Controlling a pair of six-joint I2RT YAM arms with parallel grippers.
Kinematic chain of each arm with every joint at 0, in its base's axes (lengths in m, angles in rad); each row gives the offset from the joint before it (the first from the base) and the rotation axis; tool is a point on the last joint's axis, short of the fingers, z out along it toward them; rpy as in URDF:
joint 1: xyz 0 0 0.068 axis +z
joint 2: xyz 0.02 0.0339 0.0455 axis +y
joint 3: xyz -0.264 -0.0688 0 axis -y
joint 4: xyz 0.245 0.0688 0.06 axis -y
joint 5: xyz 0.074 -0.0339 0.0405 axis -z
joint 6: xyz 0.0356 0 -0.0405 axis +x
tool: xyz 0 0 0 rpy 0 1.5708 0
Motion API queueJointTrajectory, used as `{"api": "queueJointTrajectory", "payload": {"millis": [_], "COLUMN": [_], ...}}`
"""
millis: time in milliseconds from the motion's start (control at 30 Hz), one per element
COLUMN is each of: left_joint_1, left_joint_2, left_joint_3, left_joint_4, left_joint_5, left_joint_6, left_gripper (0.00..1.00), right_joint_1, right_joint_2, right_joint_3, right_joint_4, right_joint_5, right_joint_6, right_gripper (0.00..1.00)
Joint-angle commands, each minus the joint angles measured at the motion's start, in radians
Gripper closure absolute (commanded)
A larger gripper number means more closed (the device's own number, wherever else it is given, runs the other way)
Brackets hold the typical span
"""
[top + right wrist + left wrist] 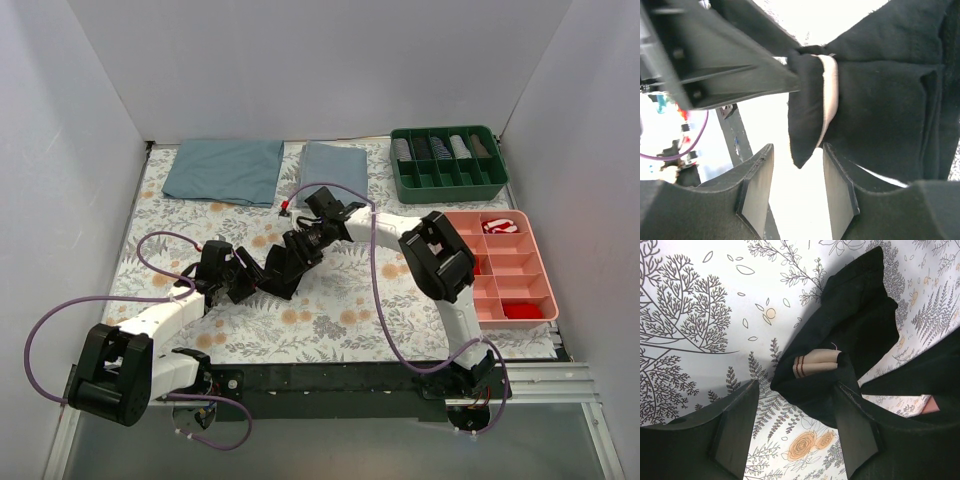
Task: Roll the underwear
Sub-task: Roll the underwear to the center of the board.
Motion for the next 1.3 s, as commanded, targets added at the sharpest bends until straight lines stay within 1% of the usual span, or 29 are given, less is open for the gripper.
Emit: {"api": "queueJointTrajectory", "payload": {"millis": [0,100,133,233,333,600,733,867,1067,1133,1167,1200,1233,1267], "left_joint_1": [0.006,0.004,0.006,0.004,0.006,0.004,0.004,0.004,0.006,0.006,0.006,0.006,0.006,0.006], "left_joint_2": [0.011,0.012,0.011,0.014,0.020,0.019,0.017,0.022,0.019,0.016,0.016,0.019,0.019,0.020], "left_joint_3": [-0.023,-0.016,-0.016,-0.015,-0.013,-0.015,-0.012,-0.010,-0.010,-0.010,-0.010,-0.010,-0.007,-0.007], "left_joint_4": [-0.075,-0.075,-0.076,-0.076,-0.078,-0.076,-0.076,-0.073,-0.065,-0.058,-0.055,-0.052,-0.049,-0.046], "left_joint_5": [-0.057,-0.059,-0.060,-0.063,-0.063,-0.065,-0.066,-0.060,-0.053,-0.045,-0.042,-0.034,-0.028,-0.025], "left_joint_6": [0.010,0.010,0.011,0.011,0.013,0.013,0.016,0.015,0.019,0.018,0.018,0.019,0.021,0.022], "left_gripper": [0.41,0.41,0.41,0.41,0.41,0.41,0.41,0.41,0.41,0.41,0.41,0.41,0.41,0.41], "right_joint_1": [0.013,0.029,0.034,0.051,0.057,0.071,0.077,0.080,0.080,0.080,0.082,0.082,0.082,0.083], "right_joint_2": [-0.110,-0.137,-0.142,-0.144,-0.138,-0.139,-0.125,-0.108,-0.101,-0.098,-0.104,-0.102,-0.102,-0.105], "right_joint_3": [-0.071,-0.090,-0.097,-0.098,-0.117,-0.147,-0.157,-0.157,-0.182,-0.194,-0.202,-0.208,-0.216,-0.219], "right_joint_4": [0.117,0.140,0.139,0.133,0.156,0.228,0.264,0.289,0.320,0.323,0.326,0.356,0.360,0.363], "right_joint_5": [0.039,0.100,0.153,0.230,0.240,0.220,0.189,0.143,0.092,0.080,0.080,0.083,0.083,0.086], "right_joint_6": [-0.032,-0.045,-0.048,-0.062,-0.052,-0.026,-0.004,0.028,0.065,0.077,0.088,0.111,0.117,0.126], "right_gripper": [0.49,0.48,0.48,0.47,0.47,0.47,0.49,0.54,0.59,0.64,0.71,0.77,0.90,0.95]}}
